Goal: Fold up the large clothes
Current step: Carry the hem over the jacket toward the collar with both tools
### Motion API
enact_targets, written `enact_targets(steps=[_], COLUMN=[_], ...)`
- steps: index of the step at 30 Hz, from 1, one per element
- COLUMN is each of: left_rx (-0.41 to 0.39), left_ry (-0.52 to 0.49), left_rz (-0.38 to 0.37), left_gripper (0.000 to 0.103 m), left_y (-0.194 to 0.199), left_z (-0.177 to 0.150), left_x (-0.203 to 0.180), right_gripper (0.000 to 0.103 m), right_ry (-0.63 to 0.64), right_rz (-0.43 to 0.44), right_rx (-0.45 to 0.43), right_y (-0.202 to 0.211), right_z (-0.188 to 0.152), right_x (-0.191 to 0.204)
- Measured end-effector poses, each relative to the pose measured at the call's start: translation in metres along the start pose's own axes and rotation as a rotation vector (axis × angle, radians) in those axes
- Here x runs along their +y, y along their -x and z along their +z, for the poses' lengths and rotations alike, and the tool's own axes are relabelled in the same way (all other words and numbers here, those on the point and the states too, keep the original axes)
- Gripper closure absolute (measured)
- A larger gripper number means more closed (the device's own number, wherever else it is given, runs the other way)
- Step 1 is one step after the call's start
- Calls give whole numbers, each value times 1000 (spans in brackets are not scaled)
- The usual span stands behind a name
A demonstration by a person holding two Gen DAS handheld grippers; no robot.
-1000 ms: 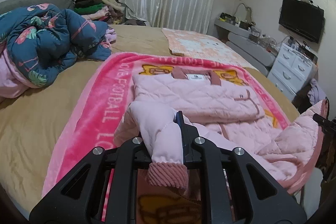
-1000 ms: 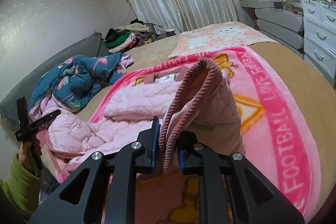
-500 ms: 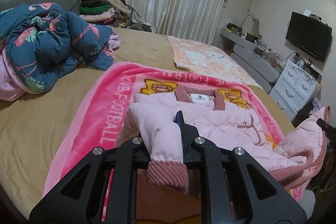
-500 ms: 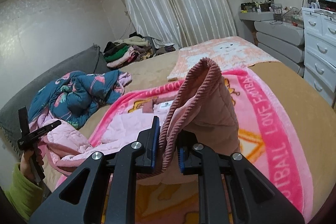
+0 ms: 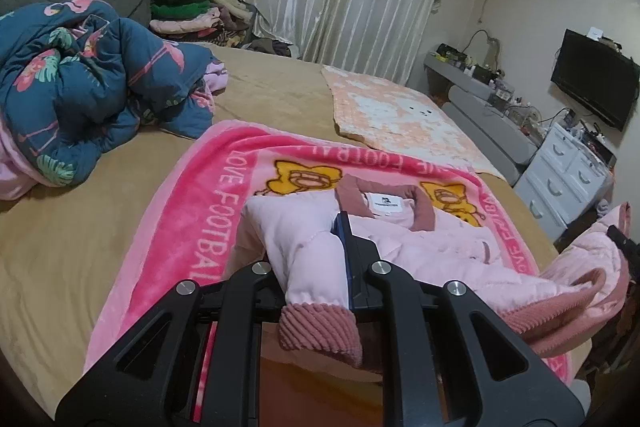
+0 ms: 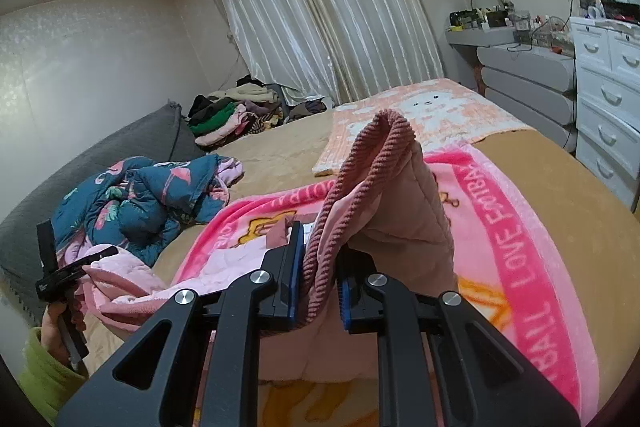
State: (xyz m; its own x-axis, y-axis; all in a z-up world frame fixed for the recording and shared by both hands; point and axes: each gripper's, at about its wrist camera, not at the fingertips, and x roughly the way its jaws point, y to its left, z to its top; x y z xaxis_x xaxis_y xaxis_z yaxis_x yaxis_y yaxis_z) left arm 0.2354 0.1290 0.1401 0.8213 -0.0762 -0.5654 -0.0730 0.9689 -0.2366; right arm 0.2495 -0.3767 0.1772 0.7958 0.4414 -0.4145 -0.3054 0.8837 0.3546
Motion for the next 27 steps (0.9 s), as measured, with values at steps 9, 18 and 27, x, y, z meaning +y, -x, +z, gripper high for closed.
enact_targets(steps=[9,18,27], left_rx=[31,74,111], left_ry=[-42,-52,-43], left_rz=[66,98,122], left_gripper=[94,94,92], left_y=[-36,-74,-108], left_z=[10,12,9], left_x=[-2,-1,6], right_gripper=[89,89,89], right_ry=[5,-81,-114], right_rz=[-24,-20,-66], right_rx=[47,121,189], right_y=[-41,-90,-138], right_z=[18,26,27], right_x=[-2,-27,-46])
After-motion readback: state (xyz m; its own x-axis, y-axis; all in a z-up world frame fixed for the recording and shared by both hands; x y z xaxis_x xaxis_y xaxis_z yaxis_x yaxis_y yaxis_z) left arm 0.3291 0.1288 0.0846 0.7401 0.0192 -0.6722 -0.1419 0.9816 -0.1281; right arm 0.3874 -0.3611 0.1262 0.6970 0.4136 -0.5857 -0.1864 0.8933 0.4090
